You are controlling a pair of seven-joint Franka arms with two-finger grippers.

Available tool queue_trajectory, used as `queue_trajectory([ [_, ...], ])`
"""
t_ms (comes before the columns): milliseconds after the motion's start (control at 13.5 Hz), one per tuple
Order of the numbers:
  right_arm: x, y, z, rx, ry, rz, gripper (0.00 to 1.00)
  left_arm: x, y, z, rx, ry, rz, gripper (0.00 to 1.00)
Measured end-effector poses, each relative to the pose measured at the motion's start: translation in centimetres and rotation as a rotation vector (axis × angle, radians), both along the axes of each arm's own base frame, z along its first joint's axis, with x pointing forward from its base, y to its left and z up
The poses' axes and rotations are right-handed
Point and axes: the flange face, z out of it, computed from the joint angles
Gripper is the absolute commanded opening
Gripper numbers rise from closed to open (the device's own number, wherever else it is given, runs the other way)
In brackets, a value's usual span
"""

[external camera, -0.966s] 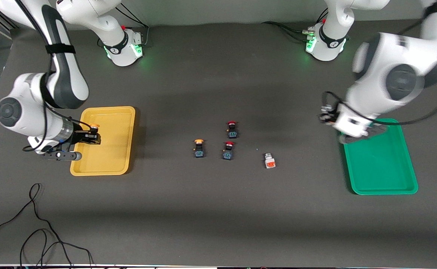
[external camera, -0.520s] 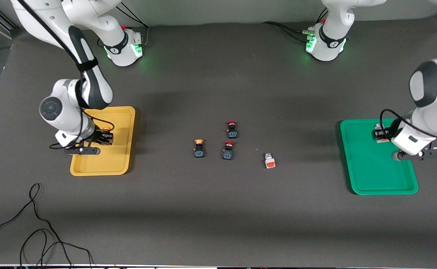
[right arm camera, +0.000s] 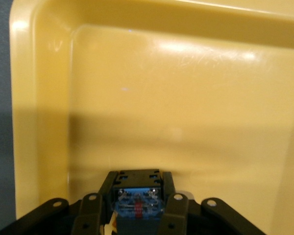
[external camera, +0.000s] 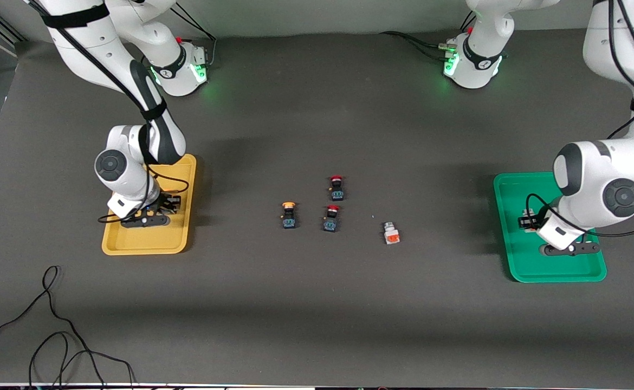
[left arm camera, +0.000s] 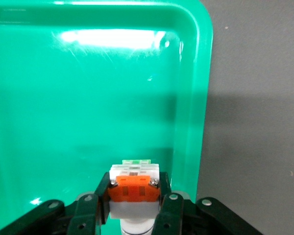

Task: Place green and yellow buttons in trays
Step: 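Place the yellow button in the yellow tray while the left gripper places the white one, then reach the right gripper to a yellow button while the left gripper reaches a white one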

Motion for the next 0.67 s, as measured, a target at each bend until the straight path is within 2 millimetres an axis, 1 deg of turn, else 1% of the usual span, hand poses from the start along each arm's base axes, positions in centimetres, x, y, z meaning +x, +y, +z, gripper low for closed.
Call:
queue_trajectory([
  [74,0.0,0.0,0.1,0.005,-0.001,0.004,0.99,0.0,0.0,0.0,0.0,0.0,0.0,0.34],
  [223,0.1,0.0,0.1,0.011,-0.003,0.003,1.0,-0.1,0.1,-0.2,0.0,0.004,0.002,0.36],
  [297,0.2,0.1,0.2,0.015,-0.002,0.002,1.0,-0.3,0.4,-0.5,-0.001,0.009,0.007,0.44],
  [372,0.4,0.4,0.5,0.021,0.005,0.001,1.0,-0.6,0.7,-1.0,-0.001,0.015,0.012,0.68],
  [446,0.7,0.8,1.1,0.032,0.026,-0.004,1.0,-0.7,0.9,-1.6,-0.002,0.018,0.015,0.96],
  [520,1.3,1.1,2.3,0.051,0.052,-0.014,1.0,-0.8,1.0,-2.1,-0.003,0.017,0.016,0.97],
  [595,2.2,1.6,4.3,0.075,0.074,-0.021,1.0,-0.9,1.1,-2.5,-0.004,0.019,0.018,0.98],
  [669,3.0,2.0,6.8,0.101,0.095,-0.025,1.0,-0.9,1.1,-2.7,-0.005,0.021,0.018,0.98],
])
